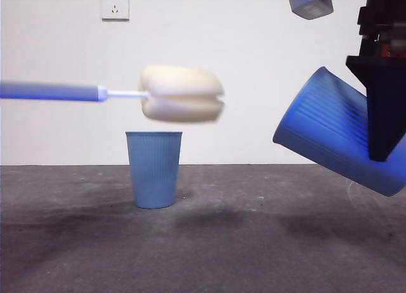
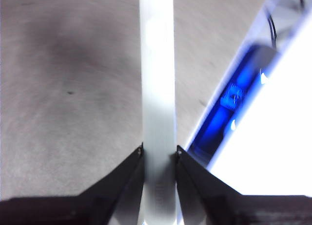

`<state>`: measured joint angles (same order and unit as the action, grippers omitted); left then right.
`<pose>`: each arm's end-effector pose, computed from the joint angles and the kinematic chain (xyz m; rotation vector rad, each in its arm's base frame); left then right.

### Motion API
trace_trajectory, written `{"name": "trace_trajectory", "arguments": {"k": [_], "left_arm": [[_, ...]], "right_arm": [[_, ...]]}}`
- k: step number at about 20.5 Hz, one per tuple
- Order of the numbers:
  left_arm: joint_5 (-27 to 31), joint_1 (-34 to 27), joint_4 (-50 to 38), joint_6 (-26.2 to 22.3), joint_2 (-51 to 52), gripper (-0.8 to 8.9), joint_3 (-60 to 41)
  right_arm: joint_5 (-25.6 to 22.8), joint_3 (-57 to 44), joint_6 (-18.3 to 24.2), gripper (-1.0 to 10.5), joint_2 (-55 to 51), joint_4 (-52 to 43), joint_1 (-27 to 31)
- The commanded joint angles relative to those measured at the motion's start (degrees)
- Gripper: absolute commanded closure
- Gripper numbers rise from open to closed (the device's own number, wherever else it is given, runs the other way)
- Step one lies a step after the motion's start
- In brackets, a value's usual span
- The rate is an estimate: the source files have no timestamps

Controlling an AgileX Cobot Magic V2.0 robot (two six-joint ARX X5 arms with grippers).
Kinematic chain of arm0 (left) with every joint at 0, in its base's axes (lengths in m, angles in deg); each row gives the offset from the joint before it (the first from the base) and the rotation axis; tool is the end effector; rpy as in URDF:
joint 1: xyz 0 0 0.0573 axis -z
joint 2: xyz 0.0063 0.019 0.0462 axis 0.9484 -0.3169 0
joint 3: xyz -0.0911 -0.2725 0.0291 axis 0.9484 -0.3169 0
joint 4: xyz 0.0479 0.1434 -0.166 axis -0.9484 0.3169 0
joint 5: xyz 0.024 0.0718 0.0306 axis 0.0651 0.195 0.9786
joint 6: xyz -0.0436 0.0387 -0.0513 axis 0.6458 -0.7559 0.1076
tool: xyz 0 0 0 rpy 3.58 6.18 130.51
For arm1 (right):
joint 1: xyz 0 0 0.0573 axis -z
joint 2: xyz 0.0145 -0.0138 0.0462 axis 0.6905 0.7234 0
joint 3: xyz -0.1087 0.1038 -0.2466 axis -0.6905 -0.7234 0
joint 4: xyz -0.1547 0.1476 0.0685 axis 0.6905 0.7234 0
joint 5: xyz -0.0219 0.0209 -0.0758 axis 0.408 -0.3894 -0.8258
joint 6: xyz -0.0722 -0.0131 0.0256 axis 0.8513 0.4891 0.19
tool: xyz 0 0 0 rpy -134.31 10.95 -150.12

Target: Pick up the cup brush,pick up the cup,insert the brush into the cup,clean the cup,put the cup brush back,put the cup back to the fixed position on the table

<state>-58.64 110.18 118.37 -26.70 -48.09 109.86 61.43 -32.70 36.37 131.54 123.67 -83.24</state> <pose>0.0901 -0.0723 0.2699 0.7003 1.0437 -0.7991 0.1575 0.1175 0.2470 -0.8832 1.0926 0.7074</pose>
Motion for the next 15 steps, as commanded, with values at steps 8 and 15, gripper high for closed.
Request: {"name": "trace_trajectory", "arguments": {"k": [8, 15], "left_arm": [[4.33, 9.16, 0.37, -1.57, -5.46, 8.22, -0.5], [4.26, 11.47, -2.54, -1.55, -7.43, 8.22, -0.5]], "right_arm": [[-10.29, 0.28, 2.36, 9.6, 4.55, 5.01, -11.08], [-11.5, 0.39, 2.4, 9.6, 7.82, 2.21, -15.43]]}}
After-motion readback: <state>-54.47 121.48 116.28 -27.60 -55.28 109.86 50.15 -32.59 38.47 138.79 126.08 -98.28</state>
